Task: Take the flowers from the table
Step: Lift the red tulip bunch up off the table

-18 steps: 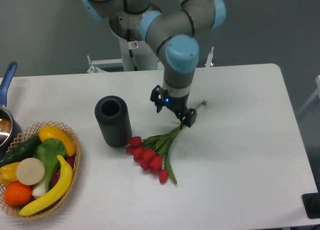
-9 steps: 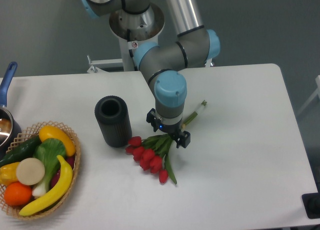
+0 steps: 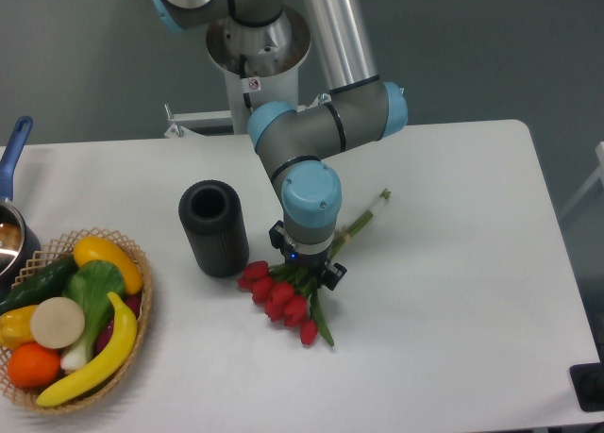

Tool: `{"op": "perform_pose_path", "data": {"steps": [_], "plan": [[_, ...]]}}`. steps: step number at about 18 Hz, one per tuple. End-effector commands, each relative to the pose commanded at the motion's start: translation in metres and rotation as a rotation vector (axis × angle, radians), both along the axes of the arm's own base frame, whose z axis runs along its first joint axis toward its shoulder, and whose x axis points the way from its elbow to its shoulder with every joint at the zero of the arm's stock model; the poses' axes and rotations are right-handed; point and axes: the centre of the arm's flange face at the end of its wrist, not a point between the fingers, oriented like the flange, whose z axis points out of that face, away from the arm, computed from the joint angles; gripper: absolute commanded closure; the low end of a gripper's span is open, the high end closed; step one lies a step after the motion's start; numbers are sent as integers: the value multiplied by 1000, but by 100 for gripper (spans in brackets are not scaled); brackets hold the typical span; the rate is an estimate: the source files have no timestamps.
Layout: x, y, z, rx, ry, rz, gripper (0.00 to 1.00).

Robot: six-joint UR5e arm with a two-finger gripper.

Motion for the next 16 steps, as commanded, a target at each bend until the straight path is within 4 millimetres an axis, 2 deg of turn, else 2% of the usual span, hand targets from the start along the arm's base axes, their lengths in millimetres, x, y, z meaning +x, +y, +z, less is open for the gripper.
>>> {"op": "perform_pose_path", "data": {"steps": [2,4,7,10,12,16], "plan": [[1,-1,7,3,12,67,100],[0,-1,36,38,52,83,100],[-2,-3,46,50,63,86,100],[-8,-4,74,78,91,94,100],[-27,-11,94,93,108,117,100],[-50,6,143,81,95,83,100]]}}
